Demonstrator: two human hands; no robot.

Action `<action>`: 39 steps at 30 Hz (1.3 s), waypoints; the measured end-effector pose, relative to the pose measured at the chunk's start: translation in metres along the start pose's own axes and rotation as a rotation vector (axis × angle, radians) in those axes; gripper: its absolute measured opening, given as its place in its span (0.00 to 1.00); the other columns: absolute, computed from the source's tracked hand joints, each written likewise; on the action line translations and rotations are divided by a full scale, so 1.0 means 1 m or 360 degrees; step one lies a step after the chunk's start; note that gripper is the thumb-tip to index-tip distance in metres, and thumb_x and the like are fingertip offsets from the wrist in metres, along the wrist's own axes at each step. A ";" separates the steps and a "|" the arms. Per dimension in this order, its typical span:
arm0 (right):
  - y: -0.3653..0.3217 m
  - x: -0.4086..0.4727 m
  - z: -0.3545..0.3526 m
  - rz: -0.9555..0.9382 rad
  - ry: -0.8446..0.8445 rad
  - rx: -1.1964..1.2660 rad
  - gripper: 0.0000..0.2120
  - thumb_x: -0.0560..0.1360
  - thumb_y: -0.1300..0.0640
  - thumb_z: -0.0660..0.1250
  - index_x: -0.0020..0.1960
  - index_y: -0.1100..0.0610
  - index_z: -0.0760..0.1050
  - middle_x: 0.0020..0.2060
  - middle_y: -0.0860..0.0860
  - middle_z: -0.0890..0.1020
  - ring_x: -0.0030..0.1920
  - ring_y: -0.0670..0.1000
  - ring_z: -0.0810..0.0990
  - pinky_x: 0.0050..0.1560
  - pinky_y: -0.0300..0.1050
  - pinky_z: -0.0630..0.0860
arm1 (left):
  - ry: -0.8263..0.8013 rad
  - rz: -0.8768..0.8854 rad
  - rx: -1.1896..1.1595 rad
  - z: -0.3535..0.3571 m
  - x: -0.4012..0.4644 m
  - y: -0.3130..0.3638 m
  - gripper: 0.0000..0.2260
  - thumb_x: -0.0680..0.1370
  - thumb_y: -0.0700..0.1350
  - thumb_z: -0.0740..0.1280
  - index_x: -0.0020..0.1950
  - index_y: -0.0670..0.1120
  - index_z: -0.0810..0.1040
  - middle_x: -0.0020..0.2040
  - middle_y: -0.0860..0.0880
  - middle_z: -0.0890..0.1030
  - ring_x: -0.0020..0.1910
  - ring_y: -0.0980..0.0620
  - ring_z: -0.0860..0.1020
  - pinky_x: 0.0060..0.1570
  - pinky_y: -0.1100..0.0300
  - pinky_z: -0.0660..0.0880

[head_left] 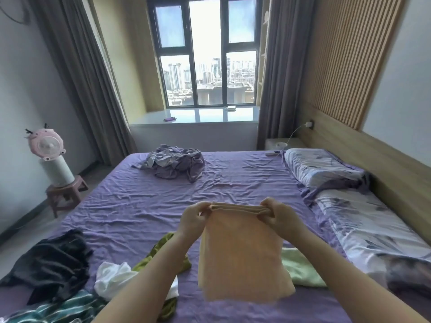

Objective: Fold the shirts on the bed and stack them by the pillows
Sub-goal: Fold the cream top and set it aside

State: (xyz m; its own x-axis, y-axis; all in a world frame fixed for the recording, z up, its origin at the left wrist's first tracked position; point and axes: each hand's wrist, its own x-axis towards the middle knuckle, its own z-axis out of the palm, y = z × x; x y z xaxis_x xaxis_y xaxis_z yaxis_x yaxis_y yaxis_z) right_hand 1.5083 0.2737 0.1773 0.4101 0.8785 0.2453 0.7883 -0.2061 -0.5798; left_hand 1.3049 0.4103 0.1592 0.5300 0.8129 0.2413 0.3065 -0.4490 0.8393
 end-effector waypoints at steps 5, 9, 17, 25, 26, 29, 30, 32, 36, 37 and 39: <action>0.022 -0.008 0.015 0.0063 -0.0185 0.0176 0.09 0.69 0.59 0.73 0.47 0.58 0.76 0.37 0.50 0.78 0.40 0.50 0.76 0.39 0.40 0.65 | -0.0093 -0.0173 -0.0252 0.017 -0.006 -0.035 0.20 0.76 0.31 0.63 0.46 0.57 0.79 0.46 0.55 0.81 0.47 0.58 0.78 0.48 0.70 0.73; 0.048 -0.047 0.044 0.0111 -0.0388 0.0223 0.09 0.69 0.60 0.73 0.44 0.55 0.74 0.35 0.47 0.76 0.38 0.45 0.73 0.39 0.33 0.66 | -0.0336 -0.0235 -0.0258 0.031 -0.041 -0.077 0.15 0.75 0.29 0.64 0.48 0.49 0.82 0.45 0.59 0.82 0.48 0.65 0.78 0.54 0.66 0.73; 0.103 -0.169 0.141 0.0541 -0.0958 0.0249 0.10 0.68 0.59 0.71 0.42 0.50 0.70 0.37 0.48 0.77 0.39 0.46 0.73 0.39 0.38 0.68 | -0.1025 -0.0709 -0.0118 0.069 -0.161 -0.166 0.09 0.76 0.34 0.67 0.54 0.40 0.82 0.56 0.50 0.80 0.59 0.65 0.74 0.59 0.66 0.69; 0.139 -0.273 0.215 0.0750 -0.1350 0.0248 0.06 0.68 0.53 0.67 0.41 0.47 0.69 0.35 0.42 0.76 0.38 0.42 0.73 0.40 0.36 0.70 | -0.1381 -0.0872 0.0343 0.103 -0.266 -0.223 0.11 0.76 0.39 0.65 0.55 0.46 0.82 0.55 0.47 0.82 0.55 0.53 0.78 0.47 0.71 0.68; 0.142 -0.281 0.220 0.0751 -0.1391 0.0235 0.06 0.68 0.51 0.67 0.40 0.46 0.69 0.37 0.42 0.76 0.38 0.41 0.73 0.41 0.36 0.70 | -0.1406 -0.0870 0.0367 0.106 -0.273 -0.228 0.11 0.76 0.39 0.65 0.55 0.47 0.82 0.55 0.47 0.82 0.55 0.54 0.78 0.46 0.74 0.66; 0.150 -0.298 0.232 0.0761 -0.1425 0.0209 0.07 0.69 0.47 0.66 0.44 0.47 0.71 0.37 0.42 0.77 0.38 0.42 0.74 0.39 0.34 0.69 | -0.1424 -0.0903 0.0432 0.114 -0.288 -0.241 0.13 0.74 0.36 0.63 0.53 0.47 0.83 0.52 0.47 0.83 0.50 0.56 0.78 0.41 0.76 0.64; 0.152 -0.300 0.236 0.0778 -0.1392 0.0193 0.08 0.70 0.47 0.66 0.45 0.47 0.71 0.36 0.41 0.77 0.39 0.42 0.75 0.38 0.33 0.68 | -0.1388 -0.0932 0.0444 0.117 -0.291 -0.247 0.12 0.74 0.37 0.62 0.51 0.46 0.83 0.49 0.46 0.83 0.49 0.55 0.78 0.40 0.74 0.65; 0.157 -0.301 0.247 0.0814 -0.1279 0.0144 0.08 0.72 0.47 0.65 0.49 0.46 0.71 0.38 0.42 0.78 0.43 0.45 0.78 0.40 0.36 0.69 | -0.1258 -0.0975 0.0527 0.125 -0.298 -0.258 0.08 0.76 0.42 0.62 0.49 0.48 0.80 0.45 0.43 0.80 0.50 0.48 0.78 0.42 0.64 0.67; 0.168 -0.291 0.272 0.0927 -0.0971 0.0013 0.13 0.75 0.45 0.64 0.56 0.48 0.68 0.47 0.44 0.80 0.50 0.53 0.79 0.47 0.44 0.71 | -0.0926 -0.1009 0.0871 0.145 -0.296 -0.277 0.10 0.79 0.53 0.59 0.54 0.55 0.78 0.48 0.45 0.77 0.54 0.46 0.75 0.52 0.57 0.71; 0.170 -0.287 0.279 0.0951 -0.0902 0.0002 0.13 0.75 0.45 0.64 0.56 0.49 0.67 0.48 0.44 0.80 0.50 0.54 0.78 0.47 0.45 0.71 | -0.0837 -0.1026 0.0865 0.152 -0.293 -0.279 0.10 0.79 0.53 0.60 0.53 0.55 0.79 0.47 0.45 0.77 0.54 0.46 0.75 0.52 0.56 0.71; 0.175 -0.280 0.294 0.0973 -0.0809 -0.0042 0.12 0.76 0.45 0.63 0.53 0.50 0.66 0.47 0.46 0.80 0.49 0.57 0.77 0.45 0.47 0.71 | -0.0653 -0.1033 0.0764 0.164 -0.289 -0.285 0.08 0.78 0.53 0.63 0.52 0.56 0.80 0.44 0.48 0.79 0.51 0.48 0.74 0.49 0.56 0.71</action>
State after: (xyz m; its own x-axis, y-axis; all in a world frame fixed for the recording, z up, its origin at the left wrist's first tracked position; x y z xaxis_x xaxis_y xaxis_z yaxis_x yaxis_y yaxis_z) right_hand 1.3970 0.1182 -0.2212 0.5191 0.6943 -0.4985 0.5044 -0.7196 -0.4772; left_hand 1.1939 0.2424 -0.2294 0.3498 0.8055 -0.4783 0.8916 -0.1295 0.4340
